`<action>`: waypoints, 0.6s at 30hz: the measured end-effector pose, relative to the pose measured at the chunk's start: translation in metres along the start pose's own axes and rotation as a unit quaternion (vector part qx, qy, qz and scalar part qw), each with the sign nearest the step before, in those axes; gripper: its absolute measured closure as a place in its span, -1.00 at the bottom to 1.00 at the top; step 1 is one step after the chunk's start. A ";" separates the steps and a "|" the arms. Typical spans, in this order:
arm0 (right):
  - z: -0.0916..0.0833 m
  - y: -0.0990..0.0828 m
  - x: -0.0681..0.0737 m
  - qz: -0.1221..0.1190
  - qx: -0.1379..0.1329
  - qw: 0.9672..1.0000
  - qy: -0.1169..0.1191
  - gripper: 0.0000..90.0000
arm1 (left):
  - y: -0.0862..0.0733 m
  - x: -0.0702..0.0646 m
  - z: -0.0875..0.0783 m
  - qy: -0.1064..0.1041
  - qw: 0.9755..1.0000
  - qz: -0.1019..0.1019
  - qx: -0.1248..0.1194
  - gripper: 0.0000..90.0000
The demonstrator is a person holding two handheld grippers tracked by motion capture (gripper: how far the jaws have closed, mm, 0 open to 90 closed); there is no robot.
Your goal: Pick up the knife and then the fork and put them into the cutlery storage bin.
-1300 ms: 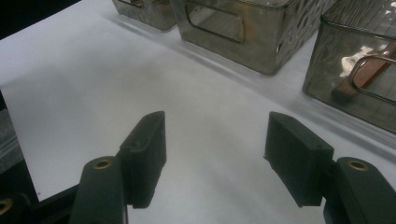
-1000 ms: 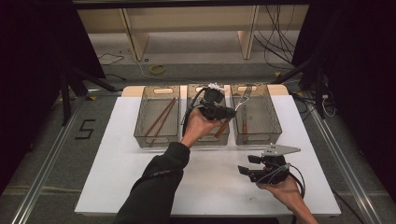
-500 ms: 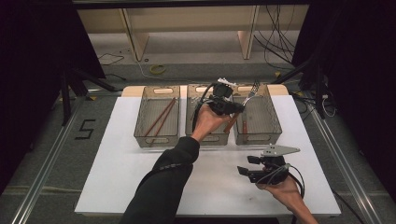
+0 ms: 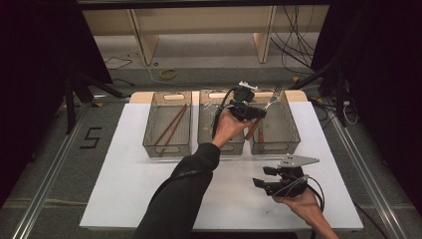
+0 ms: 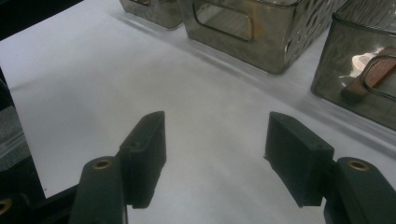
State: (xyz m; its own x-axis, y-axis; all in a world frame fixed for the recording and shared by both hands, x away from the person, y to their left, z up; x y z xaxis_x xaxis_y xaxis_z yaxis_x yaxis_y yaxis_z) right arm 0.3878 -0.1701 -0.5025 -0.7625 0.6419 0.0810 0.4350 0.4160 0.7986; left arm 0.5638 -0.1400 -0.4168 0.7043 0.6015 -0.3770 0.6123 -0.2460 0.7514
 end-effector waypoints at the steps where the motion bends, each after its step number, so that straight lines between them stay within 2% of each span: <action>1: 0.000 0.000 0.000 -0.001 0.000 1.000 -0.001 -0.14 | 0.001 -0.001 0.001 -0.001 1.000 0.001 0.001 0.72; 18: -0.001 -0.001 0.001 0.000 -0.001 1.000 0.001 -0.14 | 0.006 -0.003 0.018 -0.002 1.000 -0.010 -0.002 0.72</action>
State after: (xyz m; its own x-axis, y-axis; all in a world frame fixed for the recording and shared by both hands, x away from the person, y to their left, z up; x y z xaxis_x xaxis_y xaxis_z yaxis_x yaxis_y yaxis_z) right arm 0.3864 -0.1709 -0.5025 -0.7628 0.6414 0.0826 0.4350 0.4145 0.7993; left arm 0.5717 -0.1570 -0.4206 0.6933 0.6031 -0.3944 0.6247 -0.2302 0.7462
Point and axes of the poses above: each handheld gripper's, and its own axes: z roughly forward along the jaws, y roughly out of its top, x roughly to its left, the point moved 10 cm from there along z, roughly forward along the jaws, and after that the axes turned 6 degrees about -z, right-handed, at the moved point
